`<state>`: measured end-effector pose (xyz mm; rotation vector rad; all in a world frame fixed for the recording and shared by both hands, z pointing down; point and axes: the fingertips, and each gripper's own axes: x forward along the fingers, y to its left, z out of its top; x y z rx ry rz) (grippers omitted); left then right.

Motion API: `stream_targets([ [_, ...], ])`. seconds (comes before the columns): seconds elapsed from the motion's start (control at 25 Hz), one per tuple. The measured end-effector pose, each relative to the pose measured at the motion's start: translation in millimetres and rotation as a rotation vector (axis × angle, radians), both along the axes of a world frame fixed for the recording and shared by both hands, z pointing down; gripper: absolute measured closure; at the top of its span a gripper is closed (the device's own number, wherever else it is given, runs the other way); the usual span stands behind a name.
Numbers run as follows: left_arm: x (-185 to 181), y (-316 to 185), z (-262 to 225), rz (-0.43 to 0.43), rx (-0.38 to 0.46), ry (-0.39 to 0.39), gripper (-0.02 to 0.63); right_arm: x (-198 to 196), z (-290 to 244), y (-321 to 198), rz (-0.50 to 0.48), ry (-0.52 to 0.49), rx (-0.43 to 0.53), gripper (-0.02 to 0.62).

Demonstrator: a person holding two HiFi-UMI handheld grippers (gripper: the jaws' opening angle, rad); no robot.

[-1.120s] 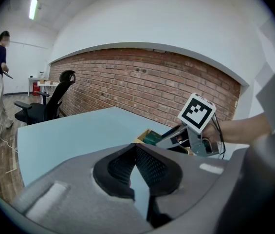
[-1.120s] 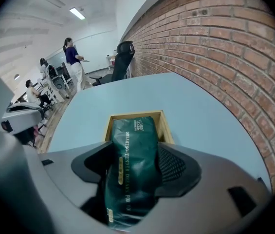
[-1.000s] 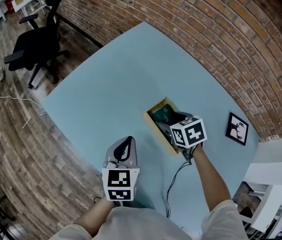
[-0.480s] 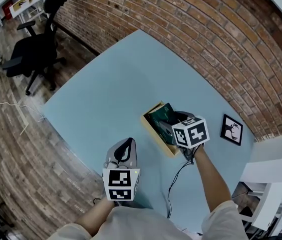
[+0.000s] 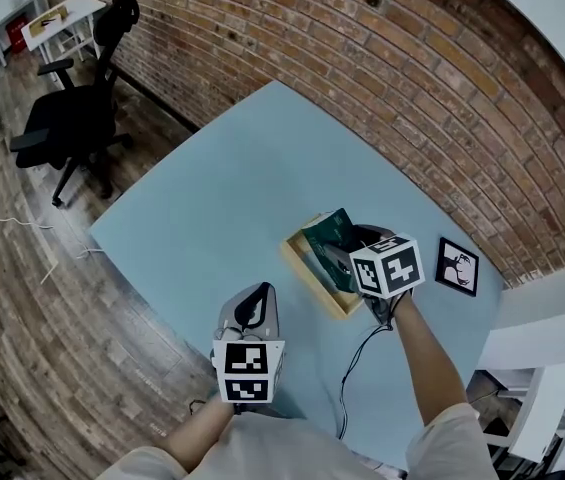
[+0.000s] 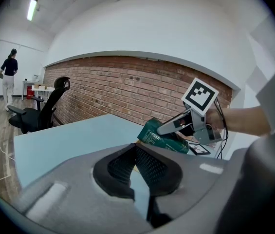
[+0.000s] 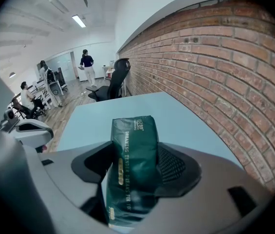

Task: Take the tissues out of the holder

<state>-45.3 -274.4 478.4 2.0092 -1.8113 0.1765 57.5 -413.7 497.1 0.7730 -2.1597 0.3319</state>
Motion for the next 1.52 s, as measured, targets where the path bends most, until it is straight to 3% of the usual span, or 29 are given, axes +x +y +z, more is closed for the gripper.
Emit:
stream_targets([
  [0.72, -42.8, 41.2, -15.8, -0.112, 0.034, -0.028, 0.598, -49.6, -25.9, 41.6, -0.08, -0.047, 0.031, 0.304],
  [1.52, -89.9, 85.2, -9.6, -0.246, 0.005, -0.055, 0.598, -125.6, 16.9, 89.2, -0.214, -0.068, -0.056, 0.302],
])
